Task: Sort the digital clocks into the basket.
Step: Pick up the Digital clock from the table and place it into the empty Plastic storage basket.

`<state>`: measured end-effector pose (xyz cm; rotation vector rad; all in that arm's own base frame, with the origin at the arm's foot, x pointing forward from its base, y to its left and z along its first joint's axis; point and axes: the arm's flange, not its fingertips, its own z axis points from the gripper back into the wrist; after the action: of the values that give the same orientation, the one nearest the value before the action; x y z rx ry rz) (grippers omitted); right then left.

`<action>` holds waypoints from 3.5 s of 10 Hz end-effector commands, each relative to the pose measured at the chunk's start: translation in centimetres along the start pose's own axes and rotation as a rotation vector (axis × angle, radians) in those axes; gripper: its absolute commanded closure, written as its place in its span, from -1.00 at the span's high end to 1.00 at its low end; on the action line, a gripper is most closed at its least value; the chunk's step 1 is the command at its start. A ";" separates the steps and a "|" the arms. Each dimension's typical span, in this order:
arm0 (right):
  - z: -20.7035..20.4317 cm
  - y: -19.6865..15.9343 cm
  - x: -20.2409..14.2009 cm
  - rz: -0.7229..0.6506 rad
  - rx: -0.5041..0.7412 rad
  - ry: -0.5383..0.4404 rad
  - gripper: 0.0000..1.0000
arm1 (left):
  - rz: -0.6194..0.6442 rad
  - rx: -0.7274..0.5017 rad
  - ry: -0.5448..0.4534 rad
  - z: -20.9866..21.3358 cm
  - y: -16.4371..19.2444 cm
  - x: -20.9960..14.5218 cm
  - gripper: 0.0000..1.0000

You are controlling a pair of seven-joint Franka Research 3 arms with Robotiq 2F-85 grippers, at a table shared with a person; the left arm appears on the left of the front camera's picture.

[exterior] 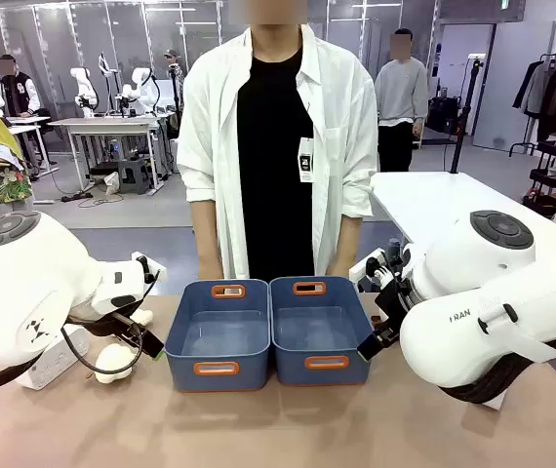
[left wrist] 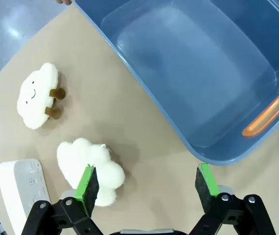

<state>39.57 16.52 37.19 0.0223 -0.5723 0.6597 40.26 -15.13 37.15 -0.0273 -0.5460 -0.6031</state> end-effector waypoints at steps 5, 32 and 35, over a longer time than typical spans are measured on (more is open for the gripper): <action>0.0 0.0 0.0 0.000 0.000 0.000 1.00 | 0.000 0.000 0.000 0.0 0.0 0.0 1.00; 20.8 -22.0 -20.9 -1.033 0.828 -0.418 0.99 | 0.947 -0.891 -0.534 19.4 23.2 -25.9 1.00; 20.8 -22.0 -20.9 -1.033 0.828 -0.418 0.99 | 0.947 -0.891 -0.534 19.4 23.2 -25.9 1.00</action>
<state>29.07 -17.10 47.26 1.1829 -0.5749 -0.1746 26.23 21.13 43.94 -1.2436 -0.6581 0.1702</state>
